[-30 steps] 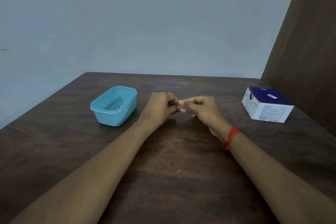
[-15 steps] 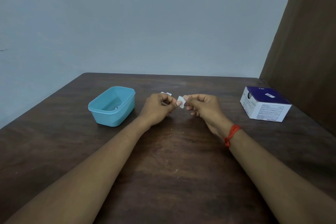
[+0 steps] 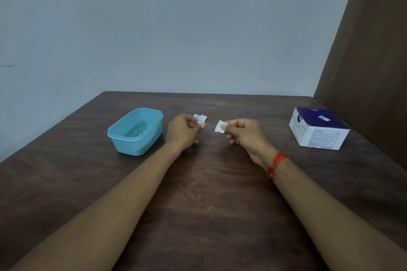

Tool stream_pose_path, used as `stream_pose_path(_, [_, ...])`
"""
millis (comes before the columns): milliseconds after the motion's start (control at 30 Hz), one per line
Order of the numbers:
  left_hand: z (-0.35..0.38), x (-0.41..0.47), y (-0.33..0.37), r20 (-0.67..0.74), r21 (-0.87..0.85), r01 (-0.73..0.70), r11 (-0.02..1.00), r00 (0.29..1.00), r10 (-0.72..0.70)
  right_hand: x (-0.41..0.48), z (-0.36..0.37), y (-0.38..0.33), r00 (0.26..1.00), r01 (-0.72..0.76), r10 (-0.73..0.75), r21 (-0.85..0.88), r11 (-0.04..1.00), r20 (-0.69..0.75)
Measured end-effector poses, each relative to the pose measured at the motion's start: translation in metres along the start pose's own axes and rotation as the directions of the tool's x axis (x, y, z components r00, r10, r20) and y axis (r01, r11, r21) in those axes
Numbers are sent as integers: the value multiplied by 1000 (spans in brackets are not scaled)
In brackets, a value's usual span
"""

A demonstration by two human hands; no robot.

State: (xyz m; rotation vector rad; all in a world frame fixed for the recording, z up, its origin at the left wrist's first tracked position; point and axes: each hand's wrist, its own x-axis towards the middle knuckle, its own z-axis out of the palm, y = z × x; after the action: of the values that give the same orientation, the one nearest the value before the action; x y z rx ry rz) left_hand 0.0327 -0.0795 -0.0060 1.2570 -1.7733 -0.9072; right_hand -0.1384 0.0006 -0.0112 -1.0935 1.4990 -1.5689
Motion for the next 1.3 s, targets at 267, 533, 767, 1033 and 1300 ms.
stream_pose_path(267, [3,42,30,-30,143,348,927,937,-347,2,2,1,999,33,-32,-54,998,13])
stream_pose_path(533, [6,50,31,-7,323,339,884,935,-356,0,-2,1,998,46,-44,-63,997,38])
stream_pose_path(767, [3,33,28,98,43,240,970,965,-243,0,-2,1,999,51,-50,-70,996,20])
stream_pose_path(1033, [7,-21,20,188,-496,220,840,972,-144,-4,-1,-1,998,54,-56,-75,996,-34])
stream_pose_path(1300, [4,-28,23,326,-622,301,723,939,-111,-4,-4,-3,995,76,-81,-87,993,-55])
